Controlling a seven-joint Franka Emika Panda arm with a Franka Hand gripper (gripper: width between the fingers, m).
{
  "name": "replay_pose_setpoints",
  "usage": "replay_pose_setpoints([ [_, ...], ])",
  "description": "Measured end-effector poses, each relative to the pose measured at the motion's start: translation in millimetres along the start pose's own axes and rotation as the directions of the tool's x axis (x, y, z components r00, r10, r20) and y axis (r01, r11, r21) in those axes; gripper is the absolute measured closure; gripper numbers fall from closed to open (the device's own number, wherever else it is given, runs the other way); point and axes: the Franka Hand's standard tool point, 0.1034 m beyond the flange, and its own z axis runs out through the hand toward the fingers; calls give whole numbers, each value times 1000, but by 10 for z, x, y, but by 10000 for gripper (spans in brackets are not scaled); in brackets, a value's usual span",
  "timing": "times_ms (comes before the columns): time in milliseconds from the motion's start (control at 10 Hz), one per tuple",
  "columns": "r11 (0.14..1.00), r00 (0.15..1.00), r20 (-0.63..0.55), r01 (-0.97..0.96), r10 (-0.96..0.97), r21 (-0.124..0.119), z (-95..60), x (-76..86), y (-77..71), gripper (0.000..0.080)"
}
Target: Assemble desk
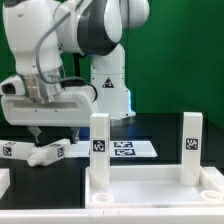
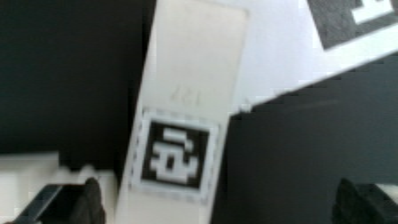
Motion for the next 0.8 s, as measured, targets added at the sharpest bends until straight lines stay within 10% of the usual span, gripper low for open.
replay_pose_setpoints([
  [600,1000,999,40,-14,15,-21,216,-105,-31,176],
  [800,1000,999,40,-13,13,-21,217,-106,-30,519],
])
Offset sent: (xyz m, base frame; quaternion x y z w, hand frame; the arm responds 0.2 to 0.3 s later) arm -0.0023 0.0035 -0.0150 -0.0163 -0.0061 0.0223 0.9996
